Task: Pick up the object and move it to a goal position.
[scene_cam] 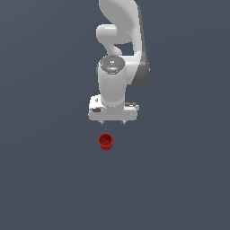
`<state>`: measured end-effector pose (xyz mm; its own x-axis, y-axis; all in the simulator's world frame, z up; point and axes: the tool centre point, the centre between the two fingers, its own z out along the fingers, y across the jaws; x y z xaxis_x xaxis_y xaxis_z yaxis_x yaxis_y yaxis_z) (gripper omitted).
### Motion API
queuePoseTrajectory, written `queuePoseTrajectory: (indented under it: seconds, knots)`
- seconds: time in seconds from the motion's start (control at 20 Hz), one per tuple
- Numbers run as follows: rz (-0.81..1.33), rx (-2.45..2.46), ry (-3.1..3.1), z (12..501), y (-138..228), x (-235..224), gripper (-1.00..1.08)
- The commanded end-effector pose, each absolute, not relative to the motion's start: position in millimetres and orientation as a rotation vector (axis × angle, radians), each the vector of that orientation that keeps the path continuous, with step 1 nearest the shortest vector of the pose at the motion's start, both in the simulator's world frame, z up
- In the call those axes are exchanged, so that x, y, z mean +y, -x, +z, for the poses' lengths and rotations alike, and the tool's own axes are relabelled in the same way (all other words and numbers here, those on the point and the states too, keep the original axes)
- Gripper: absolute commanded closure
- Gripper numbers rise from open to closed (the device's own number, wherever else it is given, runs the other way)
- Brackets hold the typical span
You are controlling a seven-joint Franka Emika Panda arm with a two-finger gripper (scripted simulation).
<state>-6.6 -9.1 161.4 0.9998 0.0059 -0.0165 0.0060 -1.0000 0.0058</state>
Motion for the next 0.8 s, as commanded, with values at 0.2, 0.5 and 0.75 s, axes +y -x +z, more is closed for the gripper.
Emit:
queuePoseTrajectory:
  seconds: [0.2,0.5,0.75]
  knots:
    - [-0.018,0.020,-3.143,166,5,-6,-0.92]
    - [-0.002,0.042,-3.159,176,2,3,-0.92]
    - [-0.003,0.044,-3.157,171,-1,0,-0.92]
